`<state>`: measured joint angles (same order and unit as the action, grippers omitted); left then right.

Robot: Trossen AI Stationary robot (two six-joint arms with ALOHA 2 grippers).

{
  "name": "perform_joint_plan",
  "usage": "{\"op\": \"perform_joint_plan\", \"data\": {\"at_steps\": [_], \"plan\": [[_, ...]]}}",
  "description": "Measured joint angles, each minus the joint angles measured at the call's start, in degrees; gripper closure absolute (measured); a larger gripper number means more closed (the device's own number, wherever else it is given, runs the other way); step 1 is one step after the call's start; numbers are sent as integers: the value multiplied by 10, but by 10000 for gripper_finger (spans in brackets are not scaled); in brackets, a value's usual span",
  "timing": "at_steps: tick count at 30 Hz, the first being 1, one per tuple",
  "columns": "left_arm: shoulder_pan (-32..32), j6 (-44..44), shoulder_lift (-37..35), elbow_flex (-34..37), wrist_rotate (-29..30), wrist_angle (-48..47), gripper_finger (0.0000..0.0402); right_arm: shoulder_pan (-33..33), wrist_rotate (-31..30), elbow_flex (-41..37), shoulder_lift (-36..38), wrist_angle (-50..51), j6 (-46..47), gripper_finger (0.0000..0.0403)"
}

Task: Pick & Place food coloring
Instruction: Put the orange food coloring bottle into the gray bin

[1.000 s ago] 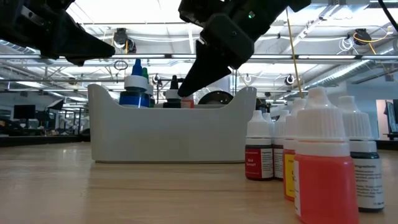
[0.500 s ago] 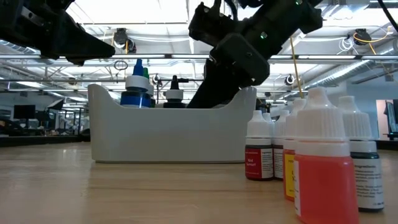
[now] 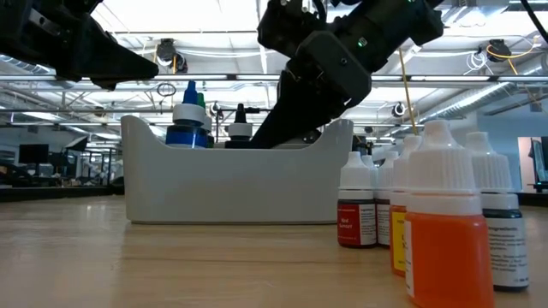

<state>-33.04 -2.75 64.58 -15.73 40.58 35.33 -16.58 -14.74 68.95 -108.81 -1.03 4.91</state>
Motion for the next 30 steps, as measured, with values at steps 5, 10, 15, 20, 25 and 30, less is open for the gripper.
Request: {"op": "perform_joint_plan", "data": {"at_steps": [5, 10, 15, 20, 25, 30], "plan": [[0, 0, 0, 0, 0, 0, 369, 0, -1, 0, -3, 3, 0, 351], [0, -1, 0, 0, 0, 0, 369, 0, -4, -4, -3, 1, 3, 351], [0, -1, 0, 0, 0, 0, 369, 0, -4, -17, -3, -6, 8, 351], [0, -1, 0, 0, 0, 0, 369, 0, -4, -23, -3, -10, 15, 351], [0, -1, 0, 0, 0, 0, 369, 0, -3, -23, -3, -10, 15, 351], [0, 0, 0, 0, 0, 0, 369, 0, -3, -23, -3, -15, 15, 348]]}}
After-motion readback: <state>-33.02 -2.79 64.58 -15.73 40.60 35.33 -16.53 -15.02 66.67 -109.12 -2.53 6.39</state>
